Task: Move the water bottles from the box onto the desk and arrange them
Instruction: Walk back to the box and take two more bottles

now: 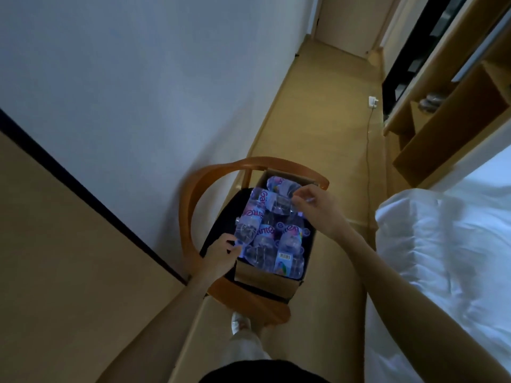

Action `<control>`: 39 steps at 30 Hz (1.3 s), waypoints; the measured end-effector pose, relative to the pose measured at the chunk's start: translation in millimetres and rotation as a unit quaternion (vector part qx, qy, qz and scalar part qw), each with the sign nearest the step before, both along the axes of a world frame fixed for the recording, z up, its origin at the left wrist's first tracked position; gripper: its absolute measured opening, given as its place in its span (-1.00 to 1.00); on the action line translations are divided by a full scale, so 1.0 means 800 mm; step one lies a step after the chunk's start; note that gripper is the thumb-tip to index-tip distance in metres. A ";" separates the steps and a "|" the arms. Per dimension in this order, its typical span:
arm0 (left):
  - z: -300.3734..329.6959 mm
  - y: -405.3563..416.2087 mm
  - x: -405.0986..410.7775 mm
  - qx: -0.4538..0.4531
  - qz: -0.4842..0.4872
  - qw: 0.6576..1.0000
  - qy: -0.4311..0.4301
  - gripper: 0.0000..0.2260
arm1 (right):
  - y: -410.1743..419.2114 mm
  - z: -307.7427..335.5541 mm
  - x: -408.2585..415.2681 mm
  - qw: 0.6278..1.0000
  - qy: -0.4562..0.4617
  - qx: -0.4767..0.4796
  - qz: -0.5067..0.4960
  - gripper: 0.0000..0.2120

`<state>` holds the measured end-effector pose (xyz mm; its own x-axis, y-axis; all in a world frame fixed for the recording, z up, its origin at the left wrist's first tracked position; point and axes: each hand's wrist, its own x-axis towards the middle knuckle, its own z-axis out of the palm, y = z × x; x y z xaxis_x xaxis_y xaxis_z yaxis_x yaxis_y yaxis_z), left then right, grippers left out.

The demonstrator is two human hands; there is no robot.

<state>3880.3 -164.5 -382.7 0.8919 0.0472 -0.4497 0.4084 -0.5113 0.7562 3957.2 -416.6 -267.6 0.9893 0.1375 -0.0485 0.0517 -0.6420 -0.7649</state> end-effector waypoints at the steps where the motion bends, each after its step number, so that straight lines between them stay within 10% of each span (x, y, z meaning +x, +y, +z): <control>1: -0.010 0.001 0.007 -0.002 0.009 1.000 0.021 -0.60 | 0.001 -0.004 0.010 1.000 0.006 -0.005 -0.006 -0.91; 14: -0.080 -0.012 0.053 -0.097 0.097 0.970 0.202 -0.56 | -0.031 -0.052 0.075 0.992 0.098 -0.024 -0.070 -0.89; 30: -0.050 -0.016 0.077 0.016 0.137 0.989 -0.057 -0.81 | -0.072 -0.110 0.196 0.979 0.151 -0.139 0.009 -0.87; 39: -0.004 -0.033 0.123 0.058 0.105 0.984 -0.129 -0.80 | -0.069 -0.156 0.223 0.921 0.208 -0.297 0.142 -0.41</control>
